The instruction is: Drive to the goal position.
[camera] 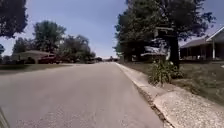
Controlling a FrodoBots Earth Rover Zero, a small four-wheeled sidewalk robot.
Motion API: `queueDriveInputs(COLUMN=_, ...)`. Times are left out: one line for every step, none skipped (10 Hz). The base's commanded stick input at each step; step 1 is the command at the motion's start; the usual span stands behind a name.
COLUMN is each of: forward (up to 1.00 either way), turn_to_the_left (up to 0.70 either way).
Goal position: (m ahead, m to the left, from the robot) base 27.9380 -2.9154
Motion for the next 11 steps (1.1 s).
queueDriveInputs(forward=0.7, turn_to_the_left=0.0)
queueDriveInputs(forward=0.7, turn_to_the_left=0.0)
queueDriveInputs(forward=0.7, turn_to_the_left=0.0)
queueDriveInputs(forward=0.7, turn_to_the_left=0.0)
queueDriveInputs(forward=0.7, turn_to_the_left=0.0)
queueDriveInputs(forward=0.7, turn_to_the_left=0.0)
queueDriveInputs(forward=0.7, turn_to_the_left=0.0)
queueDriveInputs(forward=0.7, turn_to_the_left=0.0)
queueDriveInputs(forward=0.7, turn_to_the_left=0.0)
queueDriveInputs(forward=0.7, turn_to_the_left=0.0)
queueDriveInputs(forward=0.7, turn_to_the_left=0.0)
